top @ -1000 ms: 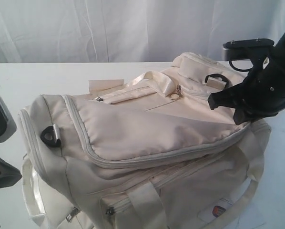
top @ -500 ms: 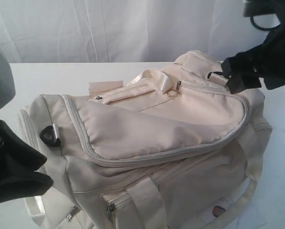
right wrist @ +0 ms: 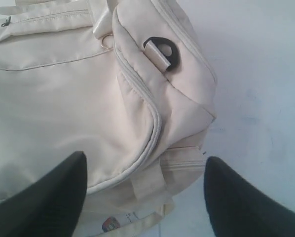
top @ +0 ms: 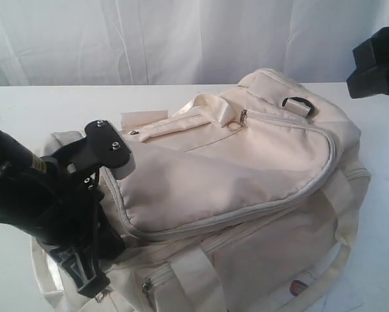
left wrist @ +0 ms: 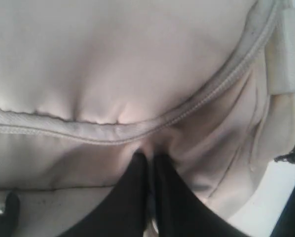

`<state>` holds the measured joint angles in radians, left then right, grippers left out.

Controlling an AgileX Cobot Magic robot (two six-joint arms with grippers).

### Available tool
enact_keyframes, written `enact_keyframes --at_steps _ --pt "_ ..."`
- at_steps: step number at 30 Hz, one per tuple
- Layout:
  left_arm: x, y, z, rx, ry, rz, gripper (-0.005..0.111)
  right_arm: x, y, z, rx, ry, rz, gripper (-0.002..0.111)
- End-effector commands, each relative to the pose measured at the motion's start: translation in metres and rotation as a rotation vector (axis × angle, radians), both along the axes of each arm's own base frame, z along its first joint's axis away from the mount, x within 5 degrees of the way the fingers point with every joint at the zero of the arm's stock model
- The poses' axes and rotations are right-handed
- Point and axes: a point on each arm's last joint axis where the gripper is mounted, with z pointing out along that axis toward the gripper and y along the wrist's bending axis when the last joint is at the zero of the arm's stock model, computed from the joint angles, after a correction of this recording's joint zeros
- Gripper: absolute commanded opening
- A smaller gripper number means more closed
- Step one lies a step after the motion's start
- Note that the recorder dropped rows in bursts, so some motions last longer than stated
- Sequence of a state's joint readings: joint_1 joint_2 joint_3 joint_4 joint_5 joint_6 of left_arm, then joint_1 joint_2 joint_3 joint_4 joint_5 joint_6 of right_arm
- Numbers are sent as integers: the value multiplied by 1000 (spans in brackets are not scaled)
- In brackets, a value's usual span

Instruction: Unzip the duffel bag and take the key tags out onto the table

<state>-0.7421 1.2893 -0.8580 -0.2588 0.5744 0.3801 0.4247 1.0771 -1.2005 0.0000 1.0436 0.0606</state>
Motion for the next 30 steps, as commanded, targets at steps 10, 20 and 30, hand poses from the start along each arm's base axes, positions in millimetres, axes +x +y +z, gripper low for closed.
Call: enact_keyframes --at_steps 10,20,30 --pt "12 48 8 439 -211 127 0 -1 -1 1 7 -9 0 63" --pt "1 70 35 434 -329 212 0 -1 -1 0 6 -1 1 63" --pt "-12 58 88 160 -331 177 31 19 13 -5 68 -42 39 63"
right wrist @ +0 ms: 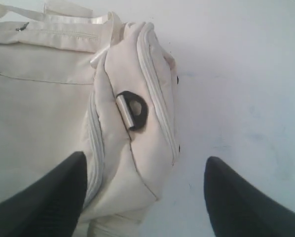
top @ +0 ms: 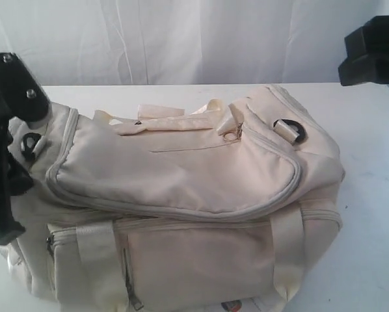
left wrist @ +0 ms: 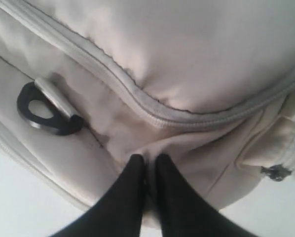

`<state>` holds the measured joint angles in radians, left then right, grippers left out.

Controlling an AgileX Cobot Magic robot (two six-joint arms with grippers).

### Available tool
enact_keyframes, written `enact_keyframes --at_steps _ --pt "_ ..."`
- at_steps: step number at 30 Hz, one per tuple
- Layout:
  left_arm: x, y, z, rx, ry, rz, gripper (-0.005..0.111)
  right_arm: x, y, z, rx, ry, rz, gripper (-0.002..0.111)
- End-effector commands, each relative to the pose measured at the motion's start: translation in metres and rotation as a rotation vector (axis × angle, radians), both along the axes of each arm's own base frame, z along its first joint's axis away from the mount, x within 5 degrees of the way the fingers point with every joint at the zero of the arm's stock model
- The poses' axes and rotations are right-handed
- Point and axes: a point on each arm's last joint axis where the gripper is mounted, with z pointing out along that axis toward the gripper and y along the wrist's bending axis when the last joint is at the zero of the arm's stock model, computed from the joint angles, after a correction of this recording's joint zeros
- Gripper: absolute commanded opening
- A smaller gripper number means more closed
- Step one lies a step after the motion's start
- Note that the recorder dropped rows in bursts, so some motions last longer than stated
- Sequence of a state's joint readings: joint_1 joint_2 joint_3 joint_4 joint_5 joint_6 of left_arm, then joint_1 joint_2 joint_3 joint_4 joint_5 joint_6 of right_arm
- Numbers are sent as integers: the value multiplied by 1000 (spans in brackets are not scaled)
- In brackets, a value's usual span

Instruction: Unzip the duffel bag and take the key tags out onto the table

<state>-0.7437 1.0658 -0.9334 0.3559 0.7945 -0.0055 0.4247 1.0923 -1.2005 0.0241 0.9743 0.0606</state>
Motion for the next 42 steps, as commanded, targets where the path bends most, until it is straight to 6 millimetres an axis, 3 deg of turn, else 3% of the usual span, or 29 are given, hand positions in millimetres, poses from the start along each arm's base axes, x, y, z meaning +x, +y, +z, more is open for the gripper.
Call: enact_keyframes --at_steps 1,3,6,12,19,25,26,28,29,31,34,38,42 --pt "-6 -5 32 -115 -15 -55 39 17 13 -10 22 3 68 63" --pt "-5 -9 44 -175 -54 -75 53 25 23 -18 25 22 143 63" --pt "-1 -15 58 -246 -122 -87 59 47 38 -33 55 26 197 63" --pt "13 -28 58 -239 -89 -80 35 92 55 -63 43 -54 196 63" --pt "38 -51 45 -190 -29 -74 35 119 69 -112 -25 93 224 63" --pt "62 -57 27 -106 82 -12 34 124 81 -135 -64 141 270 63" --pt "66 -57 25 -112 99 4 32 125 82 -137 -68 145 272 61" --pt "75 -56 23 -209 136 83 20 125 82 -139 -72 154 269 40" --pt "81 -57 23 -292 142 109 14 125 81 -139 -76 154 266 20" --pt "88 -58 27 -414 138 137 16 123 80 -137 -66 165 254 0" --pt "93 -65 28 -530 197 88 19 119 74 -125 -84 143 207 0" --pt "129 -80 22 -764 343 65 19 112 56 -108 -173 119 99 0" --pt "162 -98 11 -922 399 74 19 106 53 -106 -184 154 92 0"
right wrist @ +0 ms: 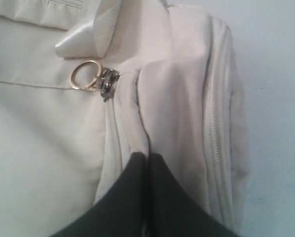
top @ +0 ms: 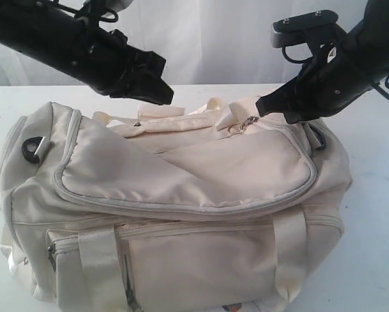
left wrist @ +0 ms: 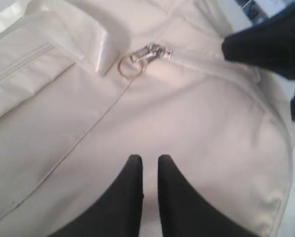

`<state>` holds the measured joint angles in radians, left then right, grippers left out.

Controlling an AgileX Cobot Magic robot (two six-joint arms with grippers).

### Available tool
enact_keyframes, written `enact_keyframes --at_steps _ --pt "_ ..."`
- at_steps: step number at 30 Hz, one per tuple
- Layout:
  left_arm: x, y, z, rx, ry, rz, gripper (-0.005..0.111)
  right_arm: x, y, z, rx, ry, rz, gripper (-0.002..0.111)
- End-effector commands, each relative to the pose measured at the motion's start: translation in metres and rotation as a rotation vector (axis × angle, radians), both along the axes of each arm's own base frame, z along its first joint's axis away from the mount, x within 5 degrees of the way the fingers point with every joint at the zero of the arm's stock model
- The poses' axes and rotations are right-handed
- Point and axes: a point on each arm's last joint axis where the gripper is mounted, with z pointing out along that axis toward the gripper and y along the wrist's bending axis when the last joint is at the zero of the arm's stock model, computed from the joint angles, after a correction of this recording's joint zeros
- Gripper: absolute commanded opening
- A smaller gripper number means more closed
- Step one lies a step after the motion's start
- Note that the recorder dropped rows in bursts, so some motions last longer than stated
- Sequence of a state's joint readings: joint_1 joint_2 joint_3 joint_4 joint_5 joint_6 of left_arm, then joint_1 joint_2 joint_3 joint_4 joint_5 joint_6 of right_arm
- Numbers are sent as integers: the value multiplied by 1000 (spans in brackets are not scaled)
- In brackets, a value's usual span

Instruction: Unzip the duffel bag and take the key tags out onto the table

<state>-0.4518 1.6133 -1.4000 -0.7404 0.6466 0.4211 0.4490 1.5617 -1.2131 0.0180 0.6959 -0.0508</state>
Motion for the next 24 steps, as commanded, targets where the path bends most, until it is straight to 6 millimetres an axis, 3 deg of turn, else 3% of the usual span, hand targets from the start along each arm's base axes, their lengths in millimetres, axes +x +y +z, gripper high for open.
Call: enact_keyframes --at_steps 1,11,24 --pt "26 -18 -8 -146 69 7 19 -6 -6 4 -41 36 -18 0" --pt "69 -46 -47 -236 222 6 59 -14 -10 -1 -83 143 -26 0" --pt "107 -68 -89 -271 305 -3 62 -14 -10 -3 -90 157 -26 0"
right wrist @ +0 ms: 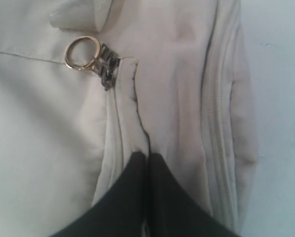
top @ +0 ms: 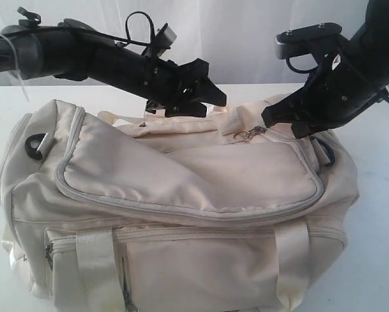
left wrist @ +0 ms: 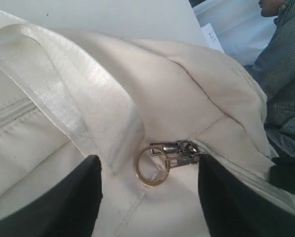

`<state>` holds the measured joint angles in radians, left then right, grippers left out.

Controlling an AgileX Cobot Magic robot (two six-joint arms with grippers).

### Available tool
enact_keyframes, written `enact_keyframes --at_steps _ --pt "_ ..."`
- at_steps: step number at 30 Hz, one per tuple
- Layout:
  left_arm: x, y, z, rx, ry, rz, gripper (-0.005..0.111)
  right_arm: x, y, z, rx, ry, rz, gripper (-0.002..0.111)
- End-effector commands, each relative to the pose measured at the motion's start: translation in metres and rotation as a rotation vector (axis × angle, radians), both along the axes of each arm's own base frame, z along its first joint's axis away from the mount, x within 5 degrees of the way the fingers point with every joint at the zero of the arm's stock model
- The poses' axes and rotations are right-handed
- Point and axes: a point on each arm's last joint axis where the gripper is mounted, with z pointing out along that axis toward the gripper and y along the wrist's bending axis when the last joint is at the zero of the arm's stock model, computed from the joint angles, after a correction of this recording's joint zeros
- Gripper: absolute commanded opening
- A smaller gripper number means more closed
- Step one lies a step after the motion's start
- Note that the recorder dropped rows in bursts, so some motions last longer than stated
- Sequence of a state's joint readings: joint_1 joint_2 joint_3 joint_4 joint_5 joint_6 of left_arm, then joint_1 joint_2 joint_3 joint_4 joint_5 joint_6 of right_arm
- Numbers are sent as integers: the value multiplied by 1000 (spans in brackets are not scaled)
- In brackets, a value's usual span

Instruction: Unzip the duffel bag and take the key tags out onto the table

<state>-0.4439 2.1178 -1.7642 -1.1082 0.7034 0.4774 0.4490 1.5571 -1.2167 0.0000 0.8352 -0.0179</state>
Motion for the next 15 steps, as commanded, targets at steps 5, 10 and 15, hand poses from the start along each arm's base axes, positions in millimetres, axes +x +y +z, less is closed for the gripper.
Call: enact_keyframes --at_steps 5,10,15 --pt "14 -9 -21 -19 47 -13 62 -5 -4 1 -34 41 -3 0" --pt "15 -24 -33 -37 65 -50 62 -5 -4 1 -32 37 -3 0" --pt "11 -40 -39 -72 72 -42 61 -5 -4 1 -30 39 -8 0"
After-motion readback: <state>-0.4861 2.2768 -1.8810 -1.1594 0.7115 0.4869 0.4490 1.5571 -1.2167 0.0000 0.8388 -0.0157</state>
